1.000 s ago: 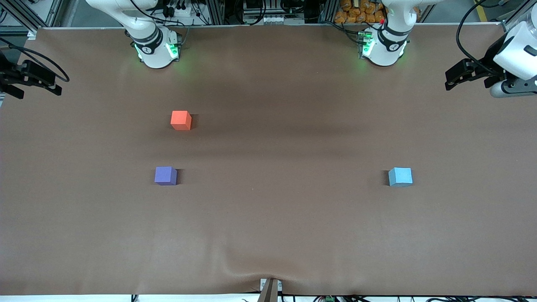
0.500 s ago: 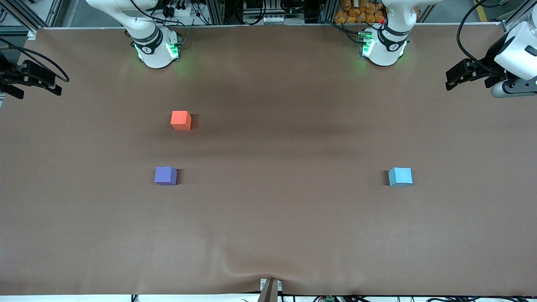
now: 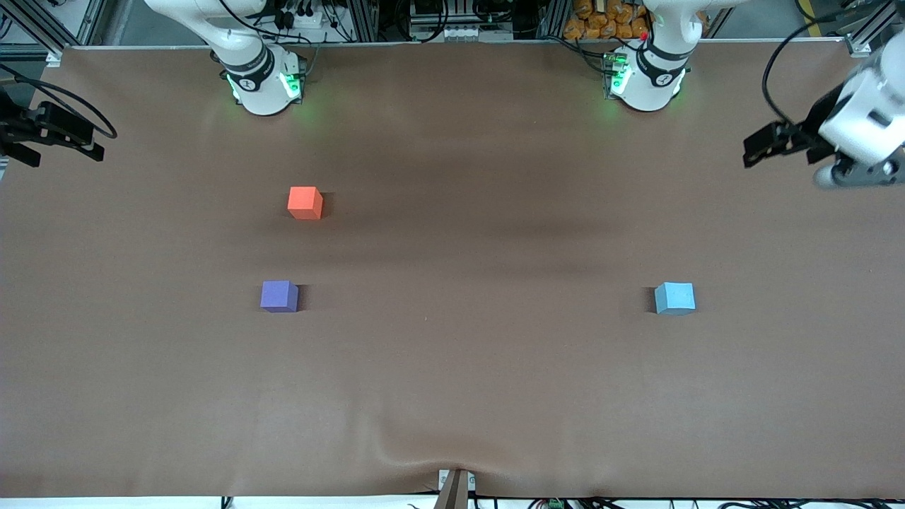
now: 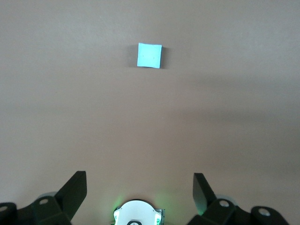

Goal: Place blue block between orange and purple blocks
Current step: 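Reach the left gripper down over the light-blue cube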

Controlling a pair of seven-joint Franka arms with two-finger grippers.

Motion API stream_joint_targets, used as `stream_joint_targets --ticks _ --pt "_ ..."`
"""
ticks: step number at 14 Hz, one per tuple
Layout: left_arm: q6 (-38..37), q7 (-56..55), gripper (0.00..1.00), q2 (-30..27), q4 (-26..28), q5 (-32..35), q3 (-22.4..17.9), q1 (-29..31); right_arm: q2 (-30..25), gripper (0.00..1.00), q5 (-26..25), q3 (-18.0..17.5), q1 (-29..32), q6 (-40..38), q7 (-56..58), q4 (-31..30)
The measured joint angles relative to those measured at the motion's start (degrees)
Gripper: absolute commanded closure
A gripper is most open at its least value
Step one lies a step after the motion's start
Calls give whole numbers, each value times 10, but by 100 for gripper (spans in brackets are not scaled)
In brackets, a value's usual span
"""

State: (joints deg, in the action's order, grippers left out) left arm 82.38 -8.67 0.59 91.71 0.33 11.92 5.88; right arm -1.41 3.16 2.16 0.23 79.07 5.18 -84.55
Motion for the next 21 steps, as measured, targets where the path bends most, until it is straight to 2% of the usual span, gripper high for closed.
stream_joint_targets --ticks 2,4,12,16,21 --pt "22 0 0 35 12 0 0 1 0 0 0 0 0 0 0 0" --pt "77 0 0 60 44 0 -1 2 0 0 0 0 0 0 0 0" --pt "453 0 0 92 262 29 -2 9 0 0 0 0 0 0 0 0" --pt "532 8 0 155 275 44 -3 24 0 0 0 0 0 0 0 0" --pt "554 8 0 193 255 64 -3 23 0 0 0 0 0 0 0 0"
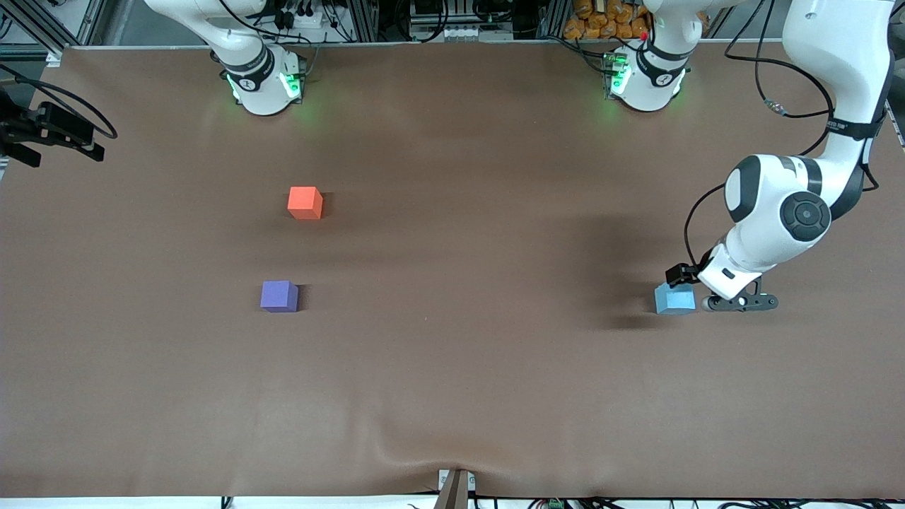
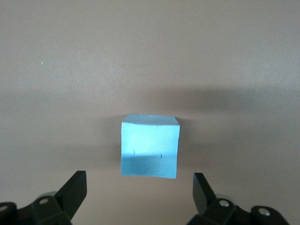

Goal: Place blue block between orange and purple blocks
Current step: 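Reach the left gripper down over the light-blue cube, then close the left gripper on the light-blue cube and lift it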

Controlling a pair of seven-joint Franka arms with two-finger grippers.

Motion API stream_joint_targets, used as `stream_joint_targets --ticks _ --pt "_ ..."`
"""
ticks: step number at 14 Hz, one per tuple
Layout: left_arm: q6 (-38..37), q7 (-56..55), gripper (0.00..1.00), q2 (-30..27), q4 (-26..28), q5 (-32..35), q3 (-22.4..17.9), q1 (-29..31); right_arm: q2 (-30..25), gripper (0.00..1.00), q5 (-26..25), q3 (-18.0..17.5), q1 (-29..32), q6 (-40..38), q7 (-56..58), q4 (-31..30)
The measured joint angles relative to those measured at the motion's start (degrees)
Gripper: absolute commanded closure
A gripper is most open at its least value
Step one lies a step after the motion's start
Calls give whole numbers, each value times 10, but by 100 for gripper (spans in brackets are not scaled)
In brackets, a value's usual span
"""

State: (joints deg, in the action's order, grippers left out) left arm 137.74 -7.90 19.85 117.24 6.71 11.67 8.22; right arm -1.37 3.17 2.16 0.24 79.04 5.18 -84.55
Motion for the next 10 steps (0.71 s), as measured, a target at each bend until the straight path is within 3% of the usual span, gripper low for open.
stream_joint_targets --ticks 10 --pt "0 0 0 78 -57 0 1 -6 0 0 0 0 0 0 0 0"
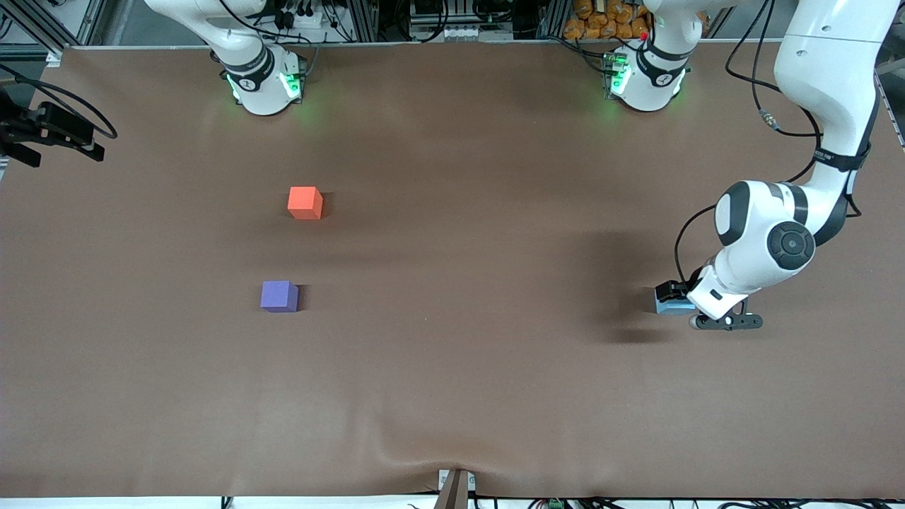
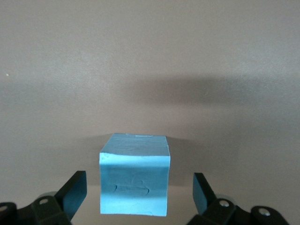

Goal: Place blue block between orange and purple blocks
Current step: 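Close the left gripper on the light-blue cube and lift it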

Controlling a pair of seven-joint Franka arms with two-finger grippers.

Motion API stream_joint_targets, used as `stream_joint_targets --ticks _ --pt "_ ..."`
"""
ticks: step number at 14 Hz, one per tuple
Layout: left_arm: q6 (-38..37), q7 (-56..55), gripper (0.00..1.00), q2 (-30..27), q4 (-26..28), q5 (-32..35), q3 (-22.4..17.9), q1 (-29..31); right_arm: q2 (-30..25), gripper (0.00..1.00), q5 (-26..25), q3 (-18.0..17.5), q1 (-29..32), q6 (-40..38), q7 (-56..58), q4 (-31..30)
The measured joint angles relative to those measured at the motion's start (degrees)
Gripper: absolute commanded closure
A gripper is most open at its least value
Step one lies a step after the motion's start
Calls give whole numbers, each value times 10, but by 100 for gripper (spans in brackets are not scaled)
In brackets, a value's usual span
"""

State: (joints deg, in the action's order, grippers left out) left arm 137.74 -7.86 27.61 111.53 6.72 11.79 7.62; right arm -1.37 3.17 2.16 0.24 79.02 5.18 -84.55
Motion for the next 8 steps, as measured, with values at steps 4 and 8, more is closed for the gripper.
stream_joint_targets --ticks 4,8 --pt "0 0 0 13 -2 0 0 0 0 0 0 0 0 0 0 0" --pt "0 0 90 27 -2 0 0 0 0 0 0 0 0 0 0 0"
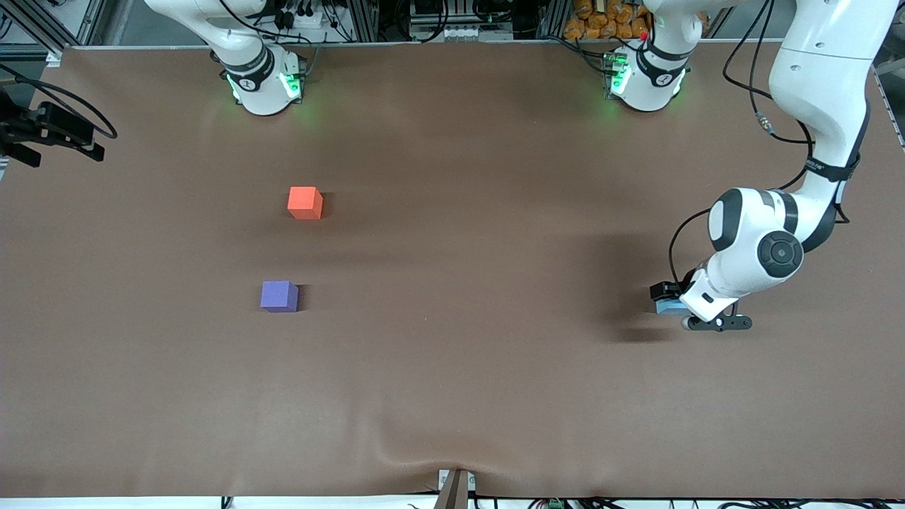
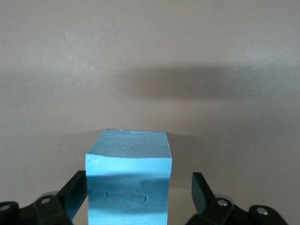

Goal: Place blue block between orange and purple blocks
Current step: 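Close the left gripper on the light-blue cube and lift it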

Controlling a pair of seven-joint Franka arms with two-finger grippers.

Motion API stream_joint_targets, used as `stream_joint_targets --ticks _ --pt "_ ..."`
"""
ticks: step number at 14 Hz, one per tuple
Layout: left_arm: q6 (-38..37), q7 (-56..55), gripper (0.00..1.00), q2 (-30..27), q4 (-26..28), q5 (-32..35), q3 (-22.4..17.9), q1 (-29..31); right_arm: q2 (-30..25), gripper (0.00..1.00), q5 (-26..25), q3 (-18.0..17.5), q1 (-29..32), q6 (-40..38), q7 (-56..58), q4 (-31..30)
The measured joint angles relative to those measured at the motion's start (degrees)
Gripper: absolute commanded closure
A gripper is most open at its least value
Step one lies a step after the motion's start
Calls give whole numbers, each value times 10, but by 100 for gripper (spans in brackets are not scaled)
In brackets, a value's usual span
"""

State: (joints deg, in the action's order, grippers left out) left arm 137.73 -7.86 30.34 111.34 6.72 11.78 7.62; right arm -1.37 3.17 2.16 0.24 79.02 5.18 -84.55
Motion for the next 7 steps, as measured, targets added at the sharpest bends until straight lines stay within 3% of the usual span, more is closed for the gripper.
stream_joint_targets --ticks 1,7 --pt "0 0 100 3 0 0 0 0 0 0 0 0 0 0 0 0" --pt "0 -1 100 6 -21 0 5 -42 0 0 0 0 0 -1 0 0"
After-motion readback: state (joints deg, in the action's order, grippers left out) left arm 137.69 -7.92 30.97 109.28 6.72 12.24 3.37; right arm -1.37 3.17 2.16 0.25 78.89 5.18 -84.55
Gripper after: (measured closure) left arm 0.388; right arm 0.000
